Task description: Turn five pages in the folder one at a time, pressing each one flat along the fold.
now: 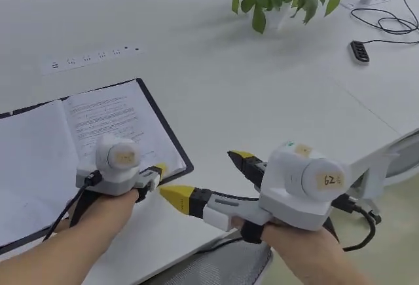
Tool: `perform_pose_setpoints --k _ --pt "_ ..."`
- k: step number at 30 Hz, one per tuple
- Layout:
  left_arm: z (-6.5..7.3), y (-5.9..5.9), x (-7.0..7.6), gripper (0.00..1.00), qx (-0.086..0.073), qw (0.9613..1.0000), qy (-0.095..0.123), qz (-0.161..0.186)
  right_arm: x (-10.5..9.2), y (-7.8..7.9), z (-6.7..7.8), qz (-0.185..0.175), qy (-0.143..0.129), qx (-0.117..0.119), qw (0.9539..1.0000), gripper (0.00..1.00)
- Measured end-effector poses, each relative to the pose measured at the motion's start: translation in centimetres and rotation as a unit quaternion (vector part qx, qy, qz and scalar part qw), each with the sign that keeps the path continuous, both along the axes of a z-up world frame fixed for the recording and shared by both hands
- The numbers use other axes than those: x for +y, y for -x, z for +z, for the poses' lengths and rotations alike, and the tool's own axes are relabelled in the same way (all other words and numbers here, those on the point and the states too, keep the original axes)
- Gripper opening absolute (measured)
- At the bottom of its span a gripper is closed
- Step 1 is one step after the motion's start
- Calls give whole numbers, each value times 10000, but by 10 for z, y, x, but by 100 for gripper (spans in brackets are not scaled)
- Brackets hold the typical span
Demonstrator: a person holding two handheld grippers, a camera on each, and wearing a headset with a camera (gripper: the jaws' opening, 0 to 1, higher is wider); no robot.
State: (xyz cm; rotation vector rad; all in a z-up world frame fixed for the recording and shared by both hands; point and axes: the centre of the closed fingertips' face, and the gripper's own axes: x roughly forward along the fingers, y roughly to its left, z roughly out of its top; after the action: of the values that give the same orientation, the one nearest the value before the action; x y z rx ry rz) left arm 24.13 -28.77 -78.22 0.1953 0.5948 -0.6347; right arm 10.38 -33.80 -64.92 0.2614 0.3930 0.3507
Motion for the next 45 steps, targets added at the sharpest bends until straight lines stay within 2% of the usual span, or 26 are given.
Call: perform_pose_setpoints --k 5,11,13,15,18,21,23,24,25,31,38,43,45 --pt "1 -2 4 51 -61 9999 61 88 -2 -2 -2 -25 -21 36 10000 88" --pt "0 -4 4 49 -124 9998 101 74 -3 -4 -6 -55 -87 103 9999 86" --pt "-1 -5 7 43 -126 9998 135 119 -2 -5 -7 -43 -122 110 9999 86" --pt "0 -6 8 40 -187 9996 161 116 -2 -5 -8 -32 -109 130 9999 86" --pt "2 -9 15 29 -193 9995 165 201 -1 -6 -11 -11 -130 172 9998 86" --pt "2 -8 16 27 -172 9996 137 185 -1 -7 -13 -11 -150 203 9997 85" --pt "1 -16 29 15 -161 9983 107 557 -1 -8 -15 -6 -180 237 9996 85" --pt "0 -14 25 15 -102 9989 214 395 -2 -9 -15 -4 -177 248 9995 85" --pt "1 -13 23 15 -206 9994 90 263 -2 -9 -16 -9 -179 239 9996 85" --pt "0 -15 25 14 -45 9981 351 511 -3 -18 -21 45 -175 271 9995 83" --pt "1 -16 26 13 96 9963 556 647 2 -39 -31 281 -124 360 9989 81" --pt "3 -14 27 12 190 9942 727 770 13 -51 -37 508 -212 412 9976 76" --pt "4 -14 27 12 179 9942 737 764 21 -54 -42 624 -331 532 9961 71"
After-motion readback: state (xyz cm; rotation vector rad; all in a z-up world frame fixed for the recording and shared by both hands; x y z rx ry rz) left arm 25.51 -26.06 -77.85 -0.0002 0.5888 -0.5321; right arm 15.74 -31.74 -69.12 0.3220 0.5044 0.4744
